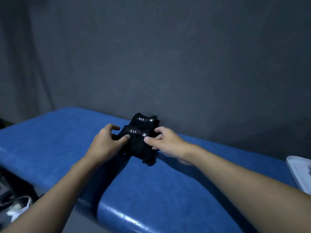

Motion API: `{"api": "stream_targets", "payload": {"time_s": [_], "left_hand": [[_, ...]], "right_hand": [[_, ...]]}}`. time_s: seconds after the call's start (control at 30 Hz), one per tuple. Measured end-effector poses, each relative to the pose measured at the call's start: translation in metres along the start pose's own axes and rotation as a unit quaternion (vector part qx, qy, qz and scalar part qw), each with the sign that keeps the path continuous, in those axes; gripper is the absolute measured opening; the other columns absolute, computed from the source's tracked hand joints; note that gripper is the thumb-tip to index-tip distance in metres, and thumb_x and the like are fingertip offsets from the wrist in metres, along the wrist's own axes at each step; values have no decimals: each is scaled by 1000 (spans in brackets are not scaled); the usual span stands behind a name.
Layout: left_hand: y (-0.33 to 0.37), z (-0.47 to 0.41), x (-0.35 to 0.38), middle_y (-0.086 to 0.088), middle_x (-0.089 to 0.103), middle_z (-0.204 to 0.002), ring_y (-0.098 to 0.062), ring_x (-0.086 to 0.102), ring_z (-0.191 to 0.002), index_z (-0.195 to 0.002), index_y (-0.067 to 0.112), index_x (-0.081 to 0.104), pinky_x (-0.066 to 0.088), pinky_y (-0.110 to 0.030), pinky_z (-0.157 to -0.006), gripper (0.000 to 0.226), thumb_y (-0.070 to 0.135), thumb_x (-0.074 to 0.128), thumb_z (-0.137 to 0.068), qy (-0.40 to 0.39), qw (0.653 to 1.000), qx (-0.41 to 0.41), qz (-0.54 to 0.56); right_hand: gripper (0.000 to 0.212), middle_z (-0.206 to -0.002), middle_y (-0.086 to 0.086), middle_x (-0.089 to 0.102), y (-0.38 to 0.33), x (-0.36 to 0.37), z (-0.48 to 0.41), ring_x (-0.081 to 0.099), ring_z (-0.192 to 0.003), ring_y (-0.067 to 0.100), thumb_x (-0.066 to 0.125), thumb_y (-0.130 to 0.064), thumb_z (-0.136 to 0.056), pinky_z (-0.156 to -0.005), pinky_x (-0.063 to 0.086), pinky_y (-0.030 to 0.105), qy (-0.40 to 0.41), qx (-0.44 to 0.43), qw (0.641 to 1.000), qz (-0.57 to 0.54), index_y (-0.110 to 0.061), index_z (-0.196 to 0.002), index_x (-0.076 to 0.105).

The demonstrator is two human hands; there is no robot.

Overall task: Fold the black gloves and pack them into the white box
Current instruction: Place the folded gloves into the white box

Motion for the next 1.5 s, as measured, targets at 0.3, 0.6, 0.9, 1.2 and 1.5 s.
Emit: {"api": "stream_targets", "payload": {"time_s": [0.3, 0.6, 0.9, 1.2, 1.5], "left_hand": [[25, 20, 3, -10, 60, -103, -23, 67, -63, -118, 16, 60, 58, -35, -53, 38, 5, 75, -85, 5, 980, 32, 197], [63, 34, 7, -5, 54, -90, -18, 62, -75, -118, 15, 61, 53, -36, -65, 38, -3, 71, -85, -2, 926, 68, 371], [157, 66, 16, 3, 60, -88, -19, 62, -78, -116, 23, 63, 48, -34, -62, 40, -1, 71, -85, -89, 891, 168, 412], [252, 97, 52, -3, 60, -88, -19, 62, -81, -121, 17, 59, 51, -33, -69, 43, -9, 62, -88, -193, 841, 223, 454], [345, 130, 110, 0, 62, -84, -16, 63, -78, -125, 17, 56, 51, -33, -68, 46, -9, 62, -88, -292, 800, 251, 459]], "right_hand": [[51, -85, -7, 64, 6, -5, 17, 61, -70, 2, 70, -14, -89, -52, 44, 10, -14, -10, 1000, -12, -12, -134, 47], [49, -99, -9, 66, -4, -29, 46, 61, -84, 0, 73, -17, -85, -67, 44, 15, -5, -31, 999, -27, -21, -129, 50], [67, -123, 2, 67, -50, -88, 93, 63, -115, 11, 78, -25, -82, -108, 43, 34, -35, -94, 993, -70, -31, -138, 43], [43, -106, 5, 74, -65, -166, 160, 69, -93, 17, 69, -28, -88, -88, 46, 30, 24, -124, 984, -124, -29, -128, 52], [58, -122, 5, 68, -51, -241, 227, 66, -104, 18, 66, -33, -79, -83, 52, 29, 56, -125, 979, -151, -25, -134, 50]]}}
Point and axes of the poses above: each hand's wrist, its own z-axis away from the middle knuckle, its own x-axis out of the palm, y = z × x, the point moved 9 cm from there along -z, towards the middle knuckle
